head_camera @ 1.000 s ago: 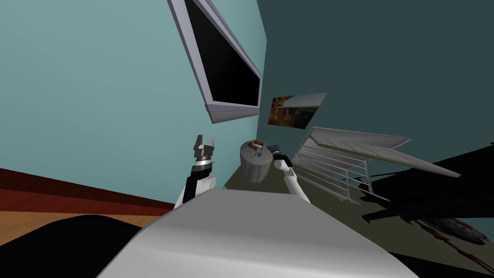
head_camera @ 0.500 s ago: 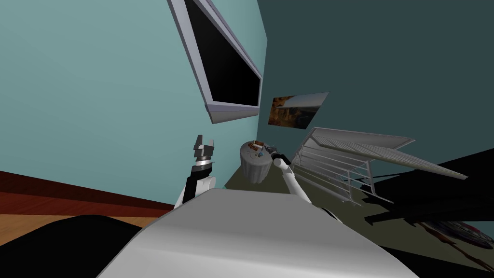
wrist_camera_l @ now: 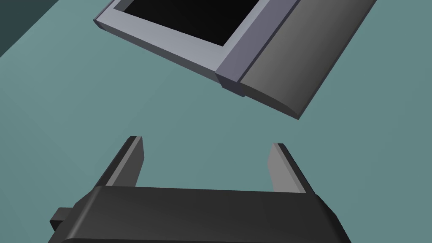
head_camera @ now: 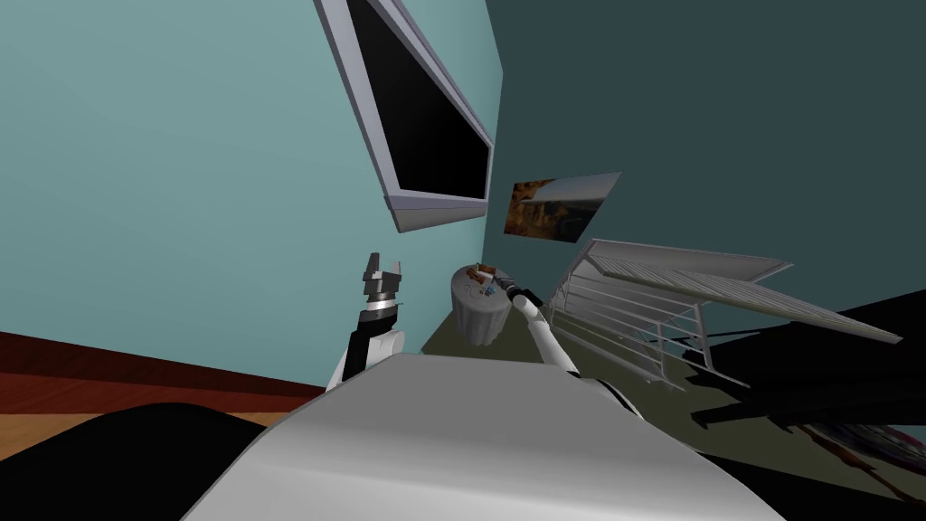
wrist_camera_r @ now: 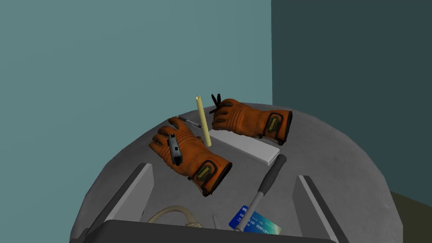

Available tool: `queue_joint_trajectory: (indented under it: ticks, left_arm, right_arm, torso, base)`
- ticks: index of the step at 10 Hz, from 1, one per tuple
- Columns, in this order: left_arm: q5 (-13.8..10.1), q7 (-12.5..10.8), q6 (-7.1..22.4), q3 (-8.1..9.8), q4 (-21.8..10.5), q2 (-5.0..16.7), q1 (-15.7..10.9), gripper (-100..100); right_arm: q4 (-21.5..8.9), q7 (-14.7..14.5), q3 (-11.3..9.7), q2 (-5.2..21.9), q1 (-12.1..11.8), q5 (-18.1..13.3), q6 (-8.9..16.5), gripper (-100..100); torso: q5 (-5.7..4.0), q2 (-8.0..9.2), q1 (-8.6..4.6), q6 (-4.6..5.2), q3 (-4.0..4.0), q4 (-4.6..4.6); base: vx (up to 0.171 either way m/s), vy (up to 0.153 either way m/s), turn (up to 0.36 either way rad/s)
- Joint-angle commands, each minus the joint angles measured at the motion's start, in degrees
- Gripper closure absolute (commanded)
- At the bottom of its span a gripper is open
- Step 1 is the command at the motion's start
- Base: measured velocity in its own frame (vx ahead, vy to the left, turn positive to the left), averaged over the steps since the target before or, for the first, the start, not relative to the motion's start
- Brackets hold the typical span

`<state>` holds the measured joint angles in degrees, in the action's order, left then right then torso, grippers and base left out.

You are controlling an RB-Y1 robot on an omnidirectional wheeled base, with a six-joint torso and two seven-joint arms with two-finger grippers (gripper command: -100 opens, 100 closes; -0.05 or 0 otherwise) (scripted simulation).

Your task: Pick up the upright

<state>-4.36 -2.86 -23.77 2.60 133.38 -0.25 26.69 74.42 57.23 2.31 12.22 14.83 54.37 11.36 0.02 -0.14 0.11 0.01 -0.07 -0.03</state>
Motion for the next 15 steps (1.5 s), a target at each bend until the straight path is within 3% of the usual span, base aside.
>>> queue_joint_trajectory:
  ticks: [1, 2, 3, 5, 8, 10, 11, 12, 15]
  left_arm:
    - [0.0, 0.0, 0.0, 0.0, 0.0, 0.0, 0.0, 0]
    - [0.0, 0.0, 0.0, 0.0, 0.0, 0.0, 0.0, 0]
    - [0.0, 0.0, 0.0, 0.0, 0.0, 0.0, 0.0, 0]
    - [0.0, 0.0, 0.0, 0.0, 0.0, 0.0, 0.0, 0]
    - [0.0, 0.0, 0.0, 0.0, 0.0, 0.0, 0.0, 0]
    - [0.0, 0.0, 0.0, 0.0, 0.0, 0.0, 0.0, 0]
    - [0.0, 0.0, 0.0, 0.0, 0.0, 0.0, 0.0, 0]
    - [0.0, 0.0, 0.0, 0.0, 0.0, 0.0, 0.0, 0]
    - [0.0, 0.0, 0.0, 0.0, 0.0, 0.0, 0.0, 0]
  right_arm:
    - [-2.86, 2.86, 0.1, 0.14, 1.02, 2.52, 2.47, -100]
    - [-3.59, 3.08, 0.1, 0.14, 1.02, 2.52, 2.47, -100]
    - [-5.44, 5.48, 0.28, 0.43, 1.99, 4.65, 4.57, -100]
    - [-6.45, 5.48, 0.28, 0.43, 1.99, 4.65, 4.57, -100]
    - [-11.31, 9.87, 0.62, 1.1, 3.55, 8.56, 8.55, -100]
    - [-11.88, 9.87, 0.62, 1.1, 3.55, 8.56, 8.55, -100]
    - [-14.42, 11.86, 0.79, 1.45, 4.15, 10.32, 10.39, -100]
    - [-14.42, 11.86, 0.79, 1.45, 4.15, 10.32, 10.39, -100]
    - [-19.06, 15.38, 1.09, 2.13, 4.98, 13.42, 13.72, -100]
  torso:
    - [0.0, 0.0, 0.0, 0.0, 0.0, 0.0]
    - [0.0, -0.03, 0.02, -0.01, -0.02, -0.01]
    - [0.0, -0.01, 0.02, 0.0, -0.01, 0.0]
    - [0.01, 0.03, 0.04, 0.0, 0.01, 0.0]
    - [0.0, 0.01, 0.0, 0.01, 0.01, 0.0]
    - [0.01, -0.01, 0.05, 0.0, -0.01, 0.0]
    - [0.01, 0.06, 0.02, 0.0, 0.03, 0.01]
    - [0.01, 0.04, 0.04, 0.0, 0.03, 0.01]
    - [0.01, -0.03, 0.04, 0.0, -0.01, 0.0]
  base:
    - [0.044, 0.022, 0.017]
    - [0.033, 0.024, 0.01]
    - [0.027, 0.03, 0.017]
    - [0.022, 0.02, 0.005]
    - [0.038, 0.024, 0.018]
    - [0.027, 0.026, 0.004]
    - [0.027, 0.029, 0.021]
    - [0.037, 0.027, 0.011]
    - [0.045, 0.03, 0.02]
